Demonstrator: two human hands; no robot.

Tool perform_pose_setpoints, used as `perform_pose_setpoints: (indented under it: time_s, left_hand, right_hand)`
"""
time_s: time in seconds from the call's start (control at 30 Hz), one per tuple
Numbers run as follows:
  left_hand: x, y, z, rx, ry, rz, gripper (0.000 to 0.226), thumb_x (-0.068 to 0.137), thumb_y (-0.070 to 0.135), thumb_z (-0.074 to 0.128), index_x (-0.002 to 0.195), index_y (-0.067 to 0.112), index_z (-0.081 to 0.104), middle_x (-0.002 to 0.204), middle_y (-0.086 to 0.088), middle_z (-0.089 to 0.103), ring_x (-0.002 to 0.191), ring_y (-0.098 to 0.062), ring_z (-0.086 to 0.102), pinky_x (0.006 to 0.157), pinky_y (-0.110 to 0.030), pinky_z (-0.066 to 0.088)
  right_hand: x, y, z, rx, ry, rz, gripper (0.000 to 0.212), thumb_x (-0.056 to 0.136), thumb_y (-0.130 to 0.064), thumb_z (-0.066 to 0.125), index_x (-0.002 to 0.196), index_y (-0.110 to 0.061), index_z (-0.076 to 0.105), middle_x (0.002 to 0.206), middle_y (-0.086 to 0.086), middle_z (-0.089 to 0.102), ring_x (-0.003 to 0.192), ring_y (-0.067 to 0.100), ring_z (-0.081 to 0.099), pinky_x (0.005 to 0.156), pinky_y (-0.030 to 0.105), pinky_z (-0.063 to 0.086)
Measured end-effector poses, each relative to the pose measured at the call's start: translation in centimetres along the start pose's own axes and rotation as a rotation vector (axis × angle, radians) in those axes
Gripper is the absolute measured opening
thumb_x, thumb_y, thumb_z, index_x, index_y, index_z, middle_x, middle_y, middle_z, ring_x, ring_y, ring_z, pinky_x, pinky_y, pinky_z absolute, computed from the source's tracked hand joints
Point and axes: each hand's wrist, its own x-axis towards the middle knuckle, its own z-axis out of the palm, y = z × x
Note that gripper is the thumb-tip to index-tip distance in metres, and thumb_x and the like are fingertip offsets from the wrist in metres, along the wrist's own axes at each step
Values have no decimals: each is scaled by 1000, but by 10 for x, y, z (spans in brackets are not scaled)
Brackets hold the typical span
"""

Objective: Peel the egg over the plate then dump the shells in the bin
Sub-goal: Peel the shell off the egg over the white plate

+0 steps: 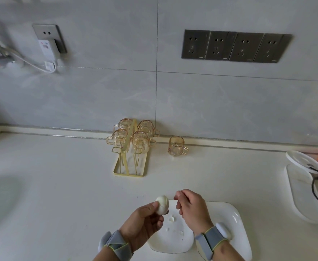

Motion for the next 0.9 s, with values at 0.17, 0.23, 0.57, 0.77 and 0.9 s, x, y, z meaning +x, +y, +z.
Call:
perform_pose_setpoints:
  time_s: [0.17,0.23,0.57,0.77,0.9]
  left_hand:
    - [2,-1,-1,-1,-12,11,35,77,18,68,100,-8,70,77,-15,63,64,-22,58,56,-27,54]
    - [1,-2,2,30,-42,18,30,79,19,66,94,-6,73,80,-15,65,65,-20,58,57,-27,54]
    - [0,-3,3,36,-37,1,45,84,20,63,112,-14,65,94,-21,60,66,-20,57,57,-26,53]
    - [1,-4,2,-27,-8,-3,49,78,20,67,118,-8,59,94,-22,58,62,-23,57,53,-29,52]
    - [0,0,0,-71,-4,-27,46,77,20,68,112,-9,62,90,-24,64,62,-25,58,53,-30,54]
  right_hand:
    - [-4,-4,0,118,-161,-20,19,95,-36,59,92,-23,72,62,0,63,52,12,54,53,28,46]
    - [-7,-5,3,108,-257,-43,20,93,-40,62,103,-26,73,63,-2,61,54,11,54,51,24,46]
    - [-10,-7,6,-8,-145,-46,38,102,-22,46,70,-6,60,56,-1,57,45,11,48,49,26,42]
    - [-5,-3,7,-47,-93,-8,34,102,-20,42,85,-13,69,59,0,60,48,12,52,49,21,42]
    - [1,4,3,-83,-58,1,32,103,-21,43,92,-16,72,58,-1,59,48,7,51,56,23,45]
